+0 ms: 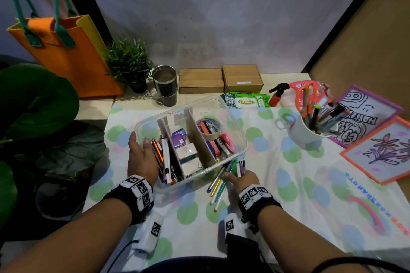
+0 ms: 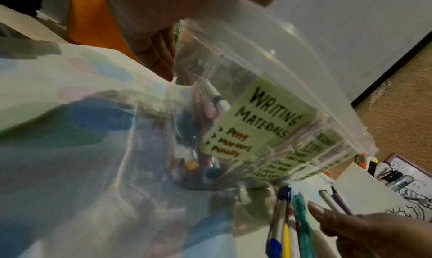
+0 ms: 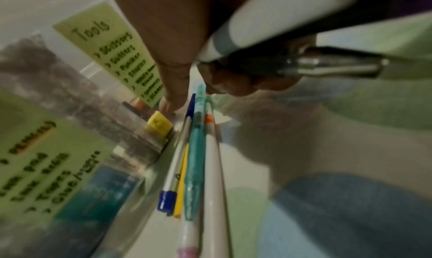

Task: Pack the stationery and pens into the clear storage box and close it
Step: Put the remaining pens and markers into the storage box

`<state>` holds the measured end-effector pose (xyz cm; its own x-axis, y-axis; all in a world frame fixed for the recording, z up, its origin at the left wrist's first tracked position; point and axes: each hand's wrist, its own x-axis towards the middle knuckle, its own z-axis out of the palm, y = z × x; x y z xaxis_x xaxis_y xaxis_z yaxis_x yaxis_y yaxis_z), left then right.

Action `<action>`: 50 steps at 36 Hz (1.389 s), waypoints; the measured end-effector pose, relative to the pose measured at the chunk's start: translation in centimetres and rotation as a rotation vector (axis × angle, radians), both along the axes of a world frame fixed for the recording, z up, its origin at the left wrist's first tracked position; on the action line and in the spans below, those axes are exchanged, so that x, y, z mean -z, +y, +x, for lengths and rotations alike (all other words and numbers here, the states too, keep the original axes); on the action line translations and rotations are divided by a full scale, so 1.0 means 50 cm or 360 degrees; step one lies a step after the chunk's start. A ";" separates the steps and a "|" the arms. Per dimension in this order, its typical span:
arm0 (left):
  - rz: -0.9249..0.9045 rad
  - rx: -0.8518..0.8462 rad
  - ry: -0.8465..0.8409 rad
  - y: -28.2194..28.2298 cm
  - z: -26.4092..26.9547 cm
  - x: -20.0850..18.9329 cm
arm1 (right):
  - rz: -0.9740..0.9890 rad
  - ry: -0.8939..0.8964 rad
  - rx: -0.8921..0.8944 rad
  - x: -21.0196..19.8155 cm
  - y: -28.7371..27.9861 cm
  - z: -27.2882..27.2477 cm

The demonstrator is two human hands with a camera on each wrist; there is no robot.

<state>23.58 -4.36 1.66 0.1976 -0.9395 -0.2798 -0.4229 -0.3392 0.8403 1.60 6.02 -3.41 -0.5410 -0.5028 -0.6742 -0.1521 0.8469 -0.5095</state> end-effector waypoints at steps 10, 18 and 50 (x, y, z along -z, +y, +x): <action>-0.0025 0.0000 0.0023 0.000 0.001 0.003 | 0.0031 0.0136 -0.0022 0.001 -0.005 -0.011; -0.0051 -0.0001 0.0072 0.000 0.002 0.001 | -0.0202 -0.0105 0.0542 -0.049 0.019 -0.083; -0.0119 -0.0012 0.0016 -0.003 0.013 0.024 | -0.0946 -0.0089 -0.0673 -0.228 -0.189 0.260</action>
